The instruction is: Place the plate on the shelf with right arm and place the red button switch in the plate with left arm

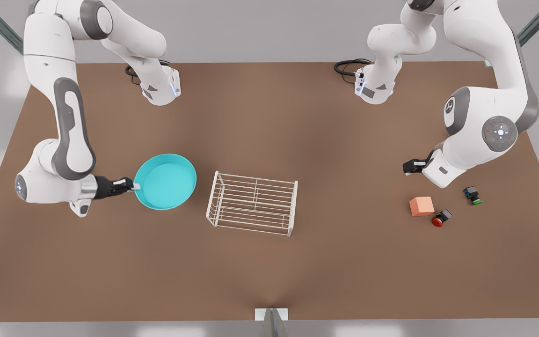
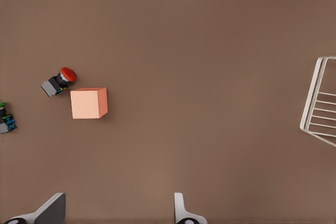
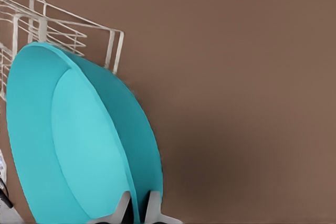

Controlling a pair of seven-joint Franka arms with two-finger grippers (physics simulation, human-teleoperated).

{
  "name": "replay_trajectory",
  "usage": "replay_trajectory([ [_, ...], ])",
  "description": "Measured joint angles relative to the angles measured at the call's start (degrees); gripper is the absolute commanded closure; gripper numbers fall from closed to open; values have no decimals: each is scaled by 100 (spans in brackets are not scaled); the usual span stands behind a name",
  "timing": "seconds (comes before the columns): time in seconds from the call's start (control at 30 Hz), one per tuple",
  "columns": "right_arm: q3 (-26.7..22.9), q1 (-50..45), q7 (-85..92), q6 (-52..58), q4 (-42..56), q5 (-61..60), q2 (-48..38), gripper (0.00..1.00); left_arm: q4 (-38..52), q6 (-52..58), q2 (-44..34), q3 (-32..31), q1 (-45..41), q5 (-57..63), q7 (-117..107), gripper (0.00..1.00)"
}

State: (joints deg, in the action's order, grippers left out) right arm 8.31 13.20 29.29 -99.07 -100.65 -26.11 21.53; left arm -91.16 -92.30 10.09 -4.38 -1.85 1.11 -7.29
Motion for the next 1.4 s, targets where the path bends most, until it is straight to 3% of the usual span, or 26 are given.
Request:
replay_trajectory([
  [0.27,657,-6,-374,412,-2,-348,-90,73,-1,4,-1,0,0,2,38,0],
  [0.5,897,-217,-788,488,122,-747,-89,73,-1,6,-1,0,0,7,61,0],
  [0.87,912,-945,-1612,21,1174,-1108,587,73,-1,5,-1,0,0,9,82,0],
  [1.27,897,-1585,-2397,-832,1486,-1315,1170,70,-9,7,-1,0,0,11,94,0],
  [1.3,898,-1603,-2451,-874,1489,-1322,1177,56,-10,7,-1,0,0,11,95,0],
  [1.33,897,-1610,-2504,-910,1492,-1330,1177,0,-10,7,-1,0,0,11,96,0],
  [1.4,870,-1561,-2601,-951,1507,-1343,1080,0,-10,7,-1,0,0,11,97,0],
])
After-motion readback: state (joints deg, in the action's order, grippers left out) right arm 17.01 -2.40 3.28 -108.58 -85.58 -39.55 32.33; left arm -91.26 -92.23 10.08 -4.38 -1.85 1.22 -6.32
